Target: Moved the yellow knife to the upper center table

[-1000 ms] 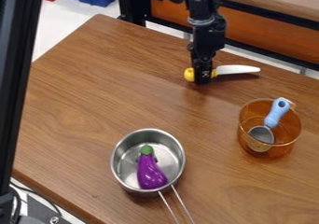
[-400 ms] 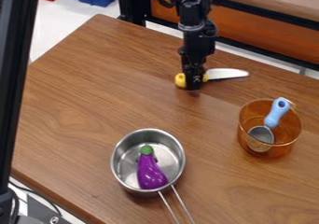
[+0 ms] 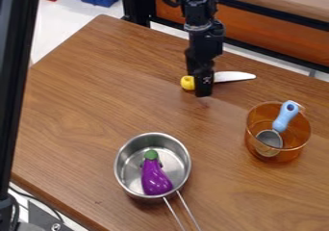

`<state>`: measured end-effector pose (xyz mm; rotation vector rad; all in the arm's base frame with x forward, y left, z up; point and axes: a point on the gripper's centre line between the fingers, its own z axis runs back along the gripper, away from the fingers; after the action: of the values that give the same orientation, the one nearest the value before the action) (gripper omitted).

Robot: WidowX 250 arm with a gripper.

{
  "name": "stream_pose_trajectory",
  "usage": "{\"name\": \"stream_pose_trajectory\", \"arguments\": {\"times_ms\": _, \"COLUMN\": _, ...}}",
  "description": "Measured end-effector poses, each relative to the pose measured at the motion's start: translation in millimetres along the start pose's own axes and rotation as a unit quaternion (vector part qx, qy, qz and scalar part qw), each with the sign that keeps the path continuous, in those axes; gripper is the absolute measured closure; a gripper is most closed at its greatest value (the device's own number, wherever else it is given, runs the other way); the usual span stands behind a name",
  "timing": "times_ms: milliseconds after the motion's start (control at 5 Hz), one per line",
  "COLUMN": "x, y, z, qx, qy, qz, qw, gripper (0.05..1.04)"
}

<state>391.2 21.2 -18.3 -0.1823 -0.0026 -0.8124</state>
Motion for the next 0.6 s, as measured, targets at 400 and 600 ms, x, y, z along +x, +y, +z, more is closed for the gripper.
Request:
{"name": "stream_pose_trajectory", "arguments": {"times_ms": 400, "x": -11.1, "y": 5.4, "z": 46.3, "qx": 0.011, "qy": -0.049, "qz": 0.073, "qw": 0.9961, "gripper": 0.091}}
{"name": "stream_pose_trajectory", "arguments": {"times_ms": 600, "x": -25.1, "y": 16.4, "z": 51.6, "qx": 0.031, "qy": -0.056, "qz": 0.18, "qw": 0.9816, "gripper": 0.09}}
